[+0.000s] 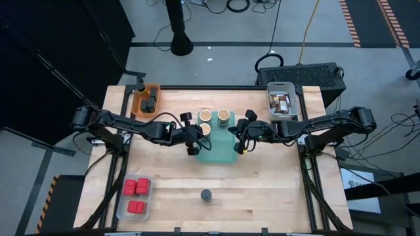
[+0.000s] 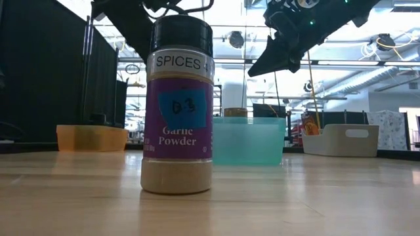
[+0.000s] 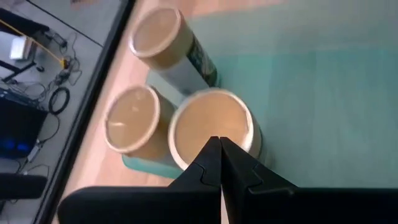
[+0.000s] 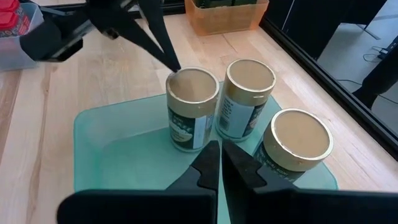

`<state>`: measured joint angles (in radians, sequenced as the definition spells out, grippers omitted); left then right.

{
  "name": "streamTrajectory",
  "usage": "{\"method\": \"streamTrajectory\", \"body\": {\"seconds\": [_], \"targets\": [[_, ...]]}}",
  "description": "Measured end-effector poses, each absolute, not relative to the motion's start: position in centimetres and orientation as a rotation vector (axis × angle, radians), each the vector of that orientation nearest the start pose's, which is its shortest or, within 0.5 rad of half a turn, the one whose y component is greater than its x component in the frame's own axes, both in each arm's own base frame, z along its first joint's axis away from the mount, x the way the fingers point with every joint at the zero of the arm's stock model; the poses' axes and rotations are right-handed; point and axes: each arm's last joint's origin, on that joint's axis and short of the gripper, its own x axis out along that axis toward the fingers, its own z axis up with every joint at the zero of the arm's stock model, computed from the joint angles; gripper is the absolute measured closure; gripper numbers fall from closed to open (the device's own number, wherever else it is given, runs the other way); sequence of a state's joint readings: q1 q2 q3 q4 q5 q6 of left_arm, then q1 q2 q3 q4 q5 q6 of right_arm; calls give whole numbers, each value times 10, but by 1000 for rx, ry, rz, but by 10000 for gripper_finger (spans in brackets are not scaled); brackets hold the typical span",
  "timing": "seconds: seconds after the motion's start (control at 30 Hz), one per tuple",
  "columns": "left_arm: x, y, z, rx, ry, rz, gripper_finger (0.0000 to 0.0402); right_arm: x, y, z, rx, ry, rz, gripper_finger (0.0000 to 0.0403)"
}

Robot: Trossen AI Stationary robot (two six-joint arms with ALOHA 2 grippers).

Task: Sort spices by type
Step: Put the black seasoning bottle into the orange bin

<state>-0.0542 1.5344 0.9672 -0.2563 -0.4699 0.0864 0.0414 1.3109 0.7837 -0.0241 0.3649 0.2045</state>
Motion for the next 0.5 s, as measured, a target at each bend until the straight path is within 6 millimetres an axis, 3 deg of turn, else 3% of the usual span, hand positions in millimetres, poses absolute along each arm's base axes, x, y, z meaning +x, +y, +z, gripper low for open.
{"method": "streamTrajectory", "body": {"seconds": [0.27, 0.5], "targets": [[312, -17, 221, 251, 781, 340, 402, 275, 1, 237, 85, 510, -368, 403], [293, -62, 253, 93, 636, 210, 398, 274, 13, 239, 59, 501, -322, 403]]}}
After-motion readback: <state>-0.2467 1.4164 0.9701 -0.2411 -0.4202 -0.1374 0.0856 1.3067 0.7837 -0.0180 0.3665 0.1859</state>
